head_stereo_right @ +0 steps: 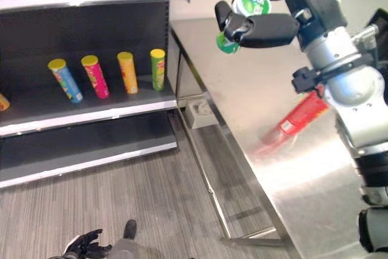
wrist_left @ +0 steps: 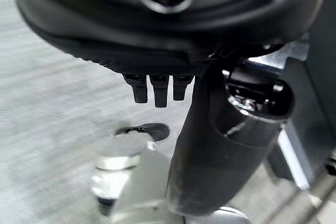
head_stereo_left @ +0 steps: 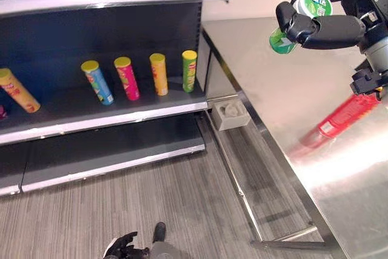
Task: Put the goods on the table back onto the shelves and tidy them up.
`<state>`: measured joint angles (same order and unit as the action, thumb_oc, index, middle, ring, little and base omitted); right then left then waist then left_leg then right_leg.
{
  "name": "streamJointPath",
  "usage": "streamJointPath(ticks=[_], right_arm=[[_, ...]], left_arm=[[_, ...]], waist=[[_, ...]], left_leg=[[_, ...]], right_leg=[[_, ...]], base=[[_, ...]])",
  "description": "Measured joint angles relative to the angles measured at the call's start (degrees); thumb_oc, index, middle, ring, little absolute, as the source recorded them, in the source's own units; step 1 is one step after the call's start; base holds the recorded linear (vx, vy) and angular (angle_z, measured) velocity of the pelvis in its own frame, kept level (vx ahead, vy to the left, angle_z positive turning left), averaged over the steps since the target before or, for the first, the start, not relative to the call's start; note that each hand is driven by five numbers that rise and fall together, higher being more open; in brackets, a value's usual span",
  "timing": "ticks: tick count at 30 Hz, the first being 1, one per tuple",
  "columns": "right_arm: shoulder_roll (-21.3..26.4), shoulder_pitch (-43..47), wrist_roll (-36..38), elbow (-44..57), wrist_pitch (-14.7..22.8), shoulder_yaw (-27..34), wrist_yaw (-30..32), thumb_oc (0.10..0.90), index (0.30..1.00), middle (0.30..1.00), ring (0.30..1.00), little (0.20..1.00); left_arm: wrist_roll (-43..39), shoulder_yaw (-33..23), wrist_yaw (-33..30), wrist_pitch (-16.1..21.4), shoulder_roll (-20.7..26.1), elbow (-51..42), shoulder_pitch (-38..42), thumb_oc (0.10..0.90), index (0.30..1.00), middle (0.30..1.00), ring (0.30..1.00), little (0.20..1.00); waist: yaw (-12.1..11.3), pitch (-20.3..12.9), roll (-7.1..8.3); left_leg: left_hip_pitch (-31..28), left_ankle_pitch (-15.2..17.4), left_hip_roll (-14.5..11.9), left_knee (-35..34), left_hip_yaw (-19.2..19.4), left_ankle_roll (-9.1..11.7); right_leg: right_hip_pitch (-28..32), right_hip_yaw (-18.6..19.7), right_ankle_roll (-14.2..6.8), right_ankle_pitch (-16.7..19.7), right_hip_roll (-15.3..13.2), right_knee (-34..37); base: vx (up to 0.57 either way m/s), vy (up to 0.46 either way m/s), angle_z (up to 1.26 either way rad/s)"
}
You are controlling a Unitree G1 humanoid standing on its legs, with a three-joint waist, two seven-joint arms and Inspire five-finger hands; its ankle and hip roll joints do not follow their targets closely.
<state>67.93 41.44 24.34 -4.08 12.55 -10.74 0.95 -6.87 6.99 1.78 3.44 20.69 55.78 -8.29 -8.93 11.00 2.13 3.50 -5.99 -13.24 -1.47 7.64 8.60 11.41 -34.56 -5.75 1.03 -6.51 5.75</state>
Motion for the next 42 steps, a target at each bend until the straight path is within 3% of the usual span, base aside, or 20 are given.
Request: streamJointPath(ticks=[1,2,4,7,14,17,18,19,20,21,23,24,25,28,30,36,42], right_arm=[[-0.1,-0.1,-0.1,0.2,0.0,0.0,0.5,0.4,0.3,0.3,0.3,0.3],[0.4,-0.5,-0.6,0.5,-0.1,0.3,0.7,0.4,0.3,0.3,0.3,0.3],[0.6,-0.6,-0.8,0.5,-0.1,0.8,1.0,0.4,0.3,0.3,0.3,0.3],[0.4,-0.7,-1.4,0.4,-0.4,1.2,2.1,0.4,0.3,0.3,0.3,0.3],[-0.1,1.4,-1.6,0.3,-0.8,1.1,3.8,0.4,0.3,0.3,0.3,0.3],[0.0,3.0,-1.6,-0.2,-1.0,-0.8,4.9,0.4,0.3,0.3,0.3,0.3],[0.1,3.5,-1.6,-0.2,-0.9,-1.9,5.2,0.4,0.3,0.3,0.3,0.3],[0.5,3.8,-1.6,0.3,-0.9,-3.2,5.2,0.4,0.3,0.3,0.3,0.3],[0.5,5.4,-1.6,0.3,-0.9,-4.7,5.1,0.4,0.3,0.3,0.3,0.3],[0.4,8.6,-1.4,-0.3,-0.5,-6.8,5.0,0.4,0.3,0.3,0.3,0.3],[0.5,13.6,-0.9,-2.1,0.4,-10.8,5.0,0.4,0.3,0.3,0.3,0.3],[1.2,13.8,-0.8,-2.4,0.4,-10.8,5.0,0.4,0.3,0.3,0.3,0.3],[1.1,13.9,-0.5,-2.6,0.4,-10.8,5.1,0.4,0.3,0.3,0.3,0.3],[0.6,22.7,0.6,-4.9,1.2,-16.6,5.5,0.4,0.3,0.3,0.3,0.3],[0.2,29.1,1.9,-9.6,1.2,-19.2,5.7,0.4,0.3,0.3,0.3,0.3],[-0.5,29.7,2.6,-9.7,1.4,-20.6,5.7,0.4,0.3,0.3,0.3,0.3],[-5.8,31.3,2.7,-20.7,0.5,-22.8,5.8,0.4,0.3,0.3,0.3,0.3]], left_arm=[[0.2,0.2,0.0,-0.1,0.1,0.1,-0.1,0.8,0.9,0.9,0.9,0.9],[0.2,0.8,0.0,-0.1,1.0,0.0,0.4,0.8,0.9,0.9,0.9,0.9],[0.3,1.0,0.0,0.2,1.5,-0.7,1.5,0.8,0.9,0.9,0.9,0.9],[0.3,1.7,0.0,0.3,1.7,-1.8,4.2,0.8,0.9,0.9,0.9,0.9],[1.5,1.7,0.0,0.6,2.8,-1.8,5.3,0.8,0.9,0.9,0.9,0.9],[1.5,2.5,-0.1,0.5,2.8,-1.9,5.5,0.8,0.9,0.9,0.9,0.9],[1.5,2.5,-0.2,0.5,2.7,-1.9,6.0,0.8,0.9,0.9,0.9,0.9],[1.5,2.4,-0.2,0.5,3.0,-2.0,6.2,0.8,0.9,0.9,0.9,0.9],[1.4,2.4,-0.2,0.5,3.5,-2.0,6.3,0.8,0.9,0.9,0.9,0.9],[1.3,2.2,-0.2,0.4,3.3,-2.1,6.9,0.8,0.9,0.9,0.9,0.9],[1.3,2.0,-0.2,0.3,3.0,-1.8,7.3,0.8,0.9,0.9,0.9,0.9],[1.3,2.6,0.1,0.5,3.2,-2.1,7.3,0.8,0.9,0.9,0.9,0.9],[1.2,2.9,-0.1,0.6,2.2,-1.9,6.7,0.8,0.9,0.9,0.9,0.9],[1.2,3.5,0.1,0.5,0.5,-1.7,3.0,0.8,0.9,0.9,0.9,0.9],[0.8,3.7,-0.1,0.1,-0.7,-0.1,0.4,0.8,0.9,0.9,0.9,0.9],[0.6,3.7,-0.3,0.0,-0.8,0.8,0.8,0.8,0.9,0.9,0.9,0.9],[0.2,3.8,-1.5,-0.1,-0.1,2.7,1.4,0.8,0.9,0.9,0.9,0.9]], waist=[[0.6,0.1,-0.04],[0.8,-0.1,1.59],[1.4,0.0,1.92],[0.3,0.0,1.81],[0.2,-0.1,1.7],[0.9,-0.2,0.32],[1.7,-0.1,-0.82],[2.2,0.0,-1.44],[2.1,0.0,-1.14],[2.0,0.1,-1.26],[3.8,0.8,-2.58],[4.8,0.5,-0.59],[4.7,0.2,-0.35],[3.3,-0.8,-0.84],[1.6,-1.9,0.92],[-1.3,-2.6,2.02],[-3.4,-4.4,4.4]], left_leg=[[-0.3,-2.3,0.7,-0.8,0.2,0.2],[-0.6,-2.3,4.3,-1.5,0.1,-2.0],[0.1,-2.4,7.4,-1.7,-0.5,-3.4],[-0.1,-1.4,11.0,-1.5,-1.6,-5.5],[-1.7,0.7,15.7,-1.9,-1.7,-8.7],[-3.5,1.4,15.8,-1.9,-2.5,-9.8],[-4.6,1.9,14.8,-2.1,-4.2,-10.8],[-5.1,1.9,13.6,-2.2,-5.0,-10.7],[-5.8,2.0,13.5,-2.5,-5.5,-10.8],[-6.2,2.5,13.1,-2.9,-6.3,-11.5],[-6.2,2.1,10.9,-2.9,-8.7,-10.9],[-7.0,1.7,12.6,-3.5,-10.9,-10.0],[-8.2,1.7,12.8,-3.8,-12.0,-8.9],[-8.5,3.1,11.4,-3.8,-11.6,-6.3],[-8.0,2.9,10.2,-3.8,-13.4,-5.7],[-7.8,2.7,11.8,-3.7,-17.3,-5.6],[-6.1,2.4,13.6,-3.7,-21.0,-5.3]], right_leg=[[0.4,-0.4,-1.0,0.3,-0.7,-0.4],[0.2,-0.8,-2.2,1.2,-3.9,-0.4],[0.1,-0.8,-1.1,3.0,-6.2,-0.6],[0.9,-1.1,-0.7,3.6,-10.1,-1.7],[1.1,-1.1,-2.3,5.5,-15.5,-5.4],[-0.7,1.2,-2.4,5.4,-17.8,-15.0],[-2.7,5.3,-3.2,3.2,-17.5,-19.2],[-4.3,12.1,-5.8,-1.6,-14.5,-17.9],[-6.0,14.6,-6.4,-2.4,-12.6,-14.6],[-9.1,15.7,-6.0,-2.5,-10.3,-13.0],[-12.4,24.3,-4.5,-2.2,-1.3,-8.3],[-12.1,25.7,-2.2,1.8,-0.1,-3.7],[-10.5,25.5,0.5,4.2,-0.1,-3.5],[-8.2,24.2,1.0,4.9,1.4,0.1],[-7.8,22.1,1.7,4.5,2.4,-0.3],[-6.1,18.0,1.3,3.6,1.1,-0.3],[-5.5,13.9,0.3,2.6,-0.7,-0.3]], base=[[0.13,0.284,0.4],[0.14,0.321,0.45],[0.11,0.312,0.47],[0.07,0.236,0.36],[0.06,0.236,0.07],[0.0,0.075,0.2],[0.03,0.023,0.43],[0.04,-0.015,0.41],[0.06,-0.035,0.26],[0.06,-0.044,0.2],[0.09,-0.057,0.67],[0.11,-0.083,1.1],[0.11,-0.087,0.72],[0.1,-0.097,0.05],[0.13,-0.117,0.44],[0.05,-0.038,0.4],[0.04,-0.03,0.38]])
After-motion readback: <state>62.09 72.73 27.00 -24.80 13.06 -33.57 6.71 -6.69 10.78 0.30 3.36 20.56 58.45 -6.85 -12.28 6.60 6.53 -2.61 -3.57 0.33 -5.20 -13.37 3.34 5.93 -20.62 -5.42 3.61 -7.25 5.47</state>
